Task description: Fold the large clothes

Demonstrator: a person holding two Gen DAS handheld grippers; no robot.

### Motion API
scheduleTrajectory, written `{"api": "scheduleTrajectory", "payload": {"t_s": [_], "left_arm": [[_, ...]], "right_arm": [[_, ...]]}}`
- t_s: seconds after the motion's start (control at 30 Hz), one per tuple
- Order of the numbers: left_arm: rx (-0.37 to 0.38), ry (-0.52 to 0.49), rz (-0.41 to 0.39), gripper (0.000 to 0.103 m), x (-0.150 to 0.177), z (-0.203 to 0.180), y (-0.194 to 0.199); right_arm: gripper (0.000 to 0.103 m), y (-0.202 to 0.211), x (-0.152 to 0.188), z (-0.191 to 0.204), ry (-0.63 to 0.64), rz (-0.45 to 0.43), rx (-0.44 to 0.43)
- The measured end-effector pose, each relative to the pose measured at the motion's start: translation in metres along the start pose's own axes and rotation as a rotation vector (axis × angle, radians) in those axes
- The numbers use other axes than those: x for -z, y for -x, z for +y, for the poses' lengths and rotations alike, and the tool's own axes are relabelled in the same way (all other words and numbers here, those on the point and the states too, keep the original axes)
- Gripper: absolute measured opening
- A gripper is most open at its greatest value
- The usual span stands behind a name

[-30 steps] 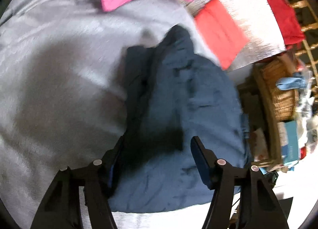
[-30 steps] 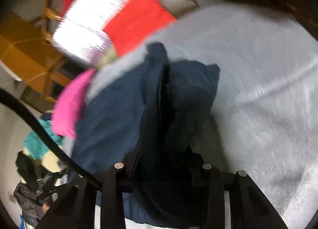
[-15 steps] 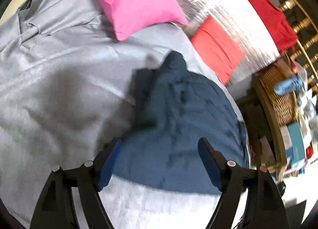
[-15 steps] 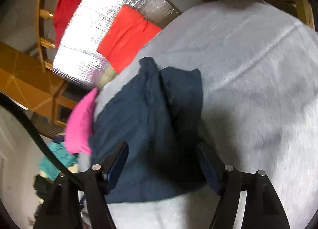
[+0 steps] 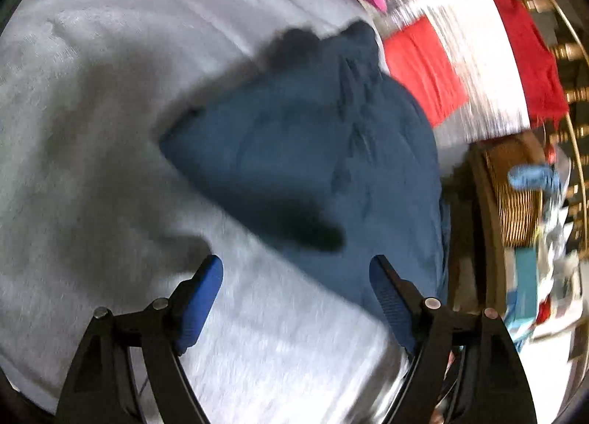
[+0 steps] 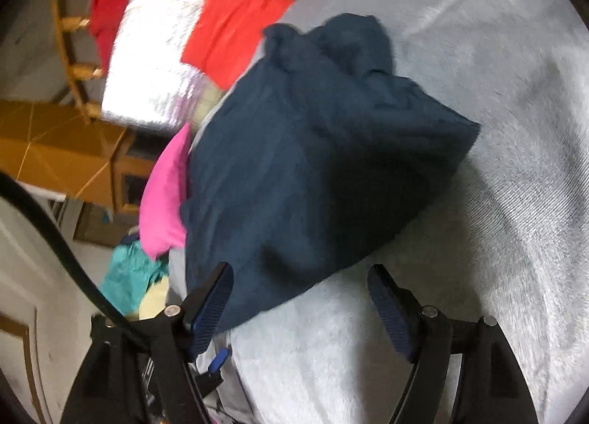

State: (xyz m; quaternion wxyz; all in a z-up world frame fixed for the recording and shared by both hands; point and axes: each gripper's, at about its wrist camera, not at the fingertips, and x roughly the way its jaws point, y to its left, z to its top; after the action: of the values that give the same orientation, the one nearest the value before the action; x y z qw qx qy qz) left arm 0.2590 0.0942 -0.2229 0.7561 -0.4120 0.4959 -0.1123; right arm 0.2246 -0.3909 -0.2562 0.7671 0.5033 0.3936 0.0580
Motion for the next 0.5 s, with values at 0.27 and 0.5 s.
{"api": "scheduleTrajectory", "payload": {"t_s": [0.27, 0.5], "left_arm": [[0.06, 0.116, -0.052, 0.085, -0.031, 0.004, -0.026], [0.127, 0.145, -0.085, 0.069, -0.04, 0.003, -0.038]], "right_arm": [[0.079, -0.017, -0.023, -0.021, -0.116, -0.098, -0.021], [0.047, -0.025, -0.03, -0.011, -0.069, -0.148, 0.015]]}}
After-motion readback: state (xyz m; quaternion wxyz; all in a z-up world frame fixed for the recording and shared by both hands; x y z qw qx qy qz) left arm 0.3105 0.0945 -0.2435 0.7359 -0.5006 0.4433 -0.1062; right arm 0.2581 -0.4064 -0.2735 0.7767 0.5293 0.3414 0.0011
